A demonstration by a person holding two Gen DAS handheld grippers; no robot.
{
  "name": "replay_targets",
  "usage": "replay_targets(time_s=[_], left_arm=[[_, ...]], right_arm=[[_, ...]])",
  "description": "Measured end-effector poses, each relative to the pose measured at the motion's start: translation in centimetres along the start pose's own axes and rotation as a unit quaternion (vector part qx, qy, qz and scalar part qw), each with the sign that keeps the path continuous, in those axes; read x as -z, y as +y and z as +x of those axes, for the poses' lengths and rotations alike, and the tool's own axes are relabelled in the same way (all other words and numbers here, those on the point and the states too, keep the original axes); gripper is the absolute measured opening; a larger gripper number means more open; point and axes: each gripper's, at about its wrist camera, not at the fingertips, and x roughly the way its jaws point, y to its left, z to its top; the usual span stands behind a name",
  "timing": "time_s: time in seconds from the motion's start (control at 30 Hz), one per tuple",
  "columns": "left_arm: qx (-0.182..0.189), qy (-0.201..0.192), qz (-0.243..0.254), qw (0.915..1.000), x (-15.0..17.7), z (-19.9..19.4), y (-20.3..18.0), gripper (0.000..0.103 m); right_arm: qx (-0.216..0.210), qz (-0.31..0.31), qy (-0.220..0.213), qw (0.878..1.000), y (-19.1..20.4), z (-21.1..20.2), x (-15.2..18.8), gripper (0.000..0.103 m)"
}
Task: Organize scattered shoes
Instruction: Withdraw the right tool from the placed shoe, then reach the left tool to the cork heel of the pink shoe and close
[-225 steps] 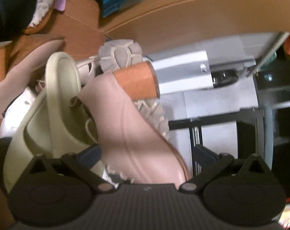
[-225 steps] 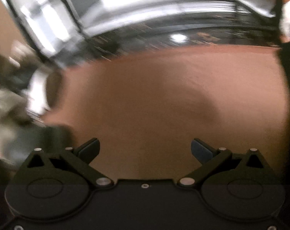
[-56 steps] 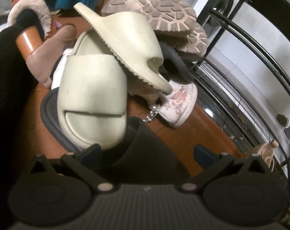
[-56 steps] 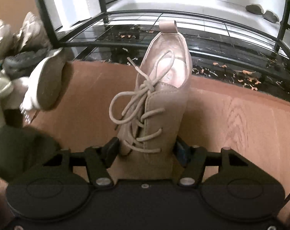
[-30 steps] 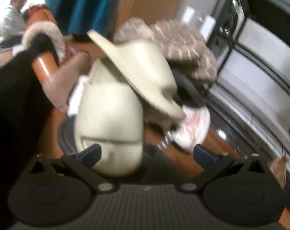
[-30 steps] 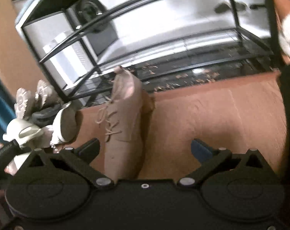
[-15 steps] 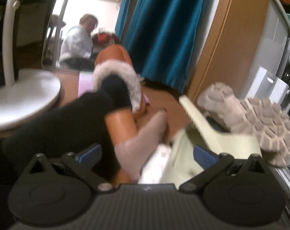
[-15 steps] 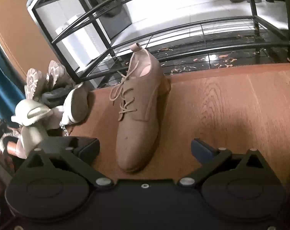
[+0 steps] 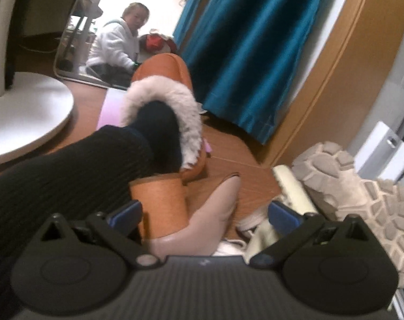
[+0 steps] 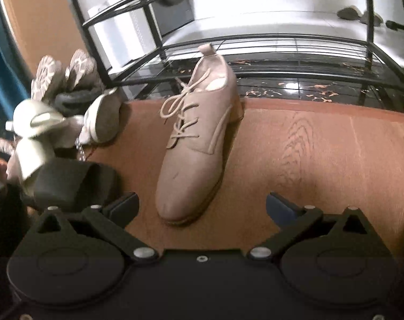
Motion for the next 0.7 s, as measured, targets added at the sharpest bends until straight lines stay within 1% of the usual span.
replay_targets(time_s=[0.03, 0.1, 0.2, 0.27, 0.3, 0.53, 0.57, 0.63, 0.7], left_arm=[[0.004, -0.007, 0.009, 0.9999, 0.6, -0.2, -0.1, 0.098], [0.013, -0.009, 0.013, 0.9998, 1.4, -0.7, -0.4, 0.099], [0.018, 0.005, -0.003, 0.9998, 1.8, -0.5, -0.3, 0.098], [0.018, 0.011, -0.012, 0.9997, 2.1, -0.5, -0.2, 0.096], [0.008, 0.010, -0.016, 0.9998, 2.1, -0.4, -0.1, 0.095], [-0.046, 0.029, -0.014, 0.9984, 1.5, 0.3, -0.7, 0.096], [-0.049, 0.029, -0.017, 0.9982, 1.5, 0.3, -0.7, 0.097], [-0.053, 0.026, -0.035, 0.9976, 1.2, 0.5, -0.7, 0.102], [-0.059, 0.025, -0.047, 0.9969, 1.0, 0.8, -0.8, 0.102]], right_arm=[[0.002, -0.006, 0.003, 1.000, 0.2, 0.1, 0.1, 0.103], [0.005, -0.018, 0.006, 1.000, 0.7, 0.1, 0.2, 0.103], [0.008, -0.028, 0.010, 1.000, 1.0, 0.2, 0.3, 0.103], [0.009, -0.031, 0.013, 0.999, 1.0, 0.2, 0.4, 0.103], [0.010, -0.030, 0.014, 0.999, 1.0, 0.2, 0.4, 0.103], [0.010, -0.018, 0.022, 1.000, 0.5, 0.5, 0.4, 0.103], [0.009, -0.018, 0.023, 1.000, 0.5, 0.5, 0.4, 0.103], [0.009, -0.018, 0.024, 1.000, 0.5, 0.6, 0.4, 0.103], [0.011, -0.015, 0.027, 0.999, 0.4, 0.8, 0.4, 0.103]])
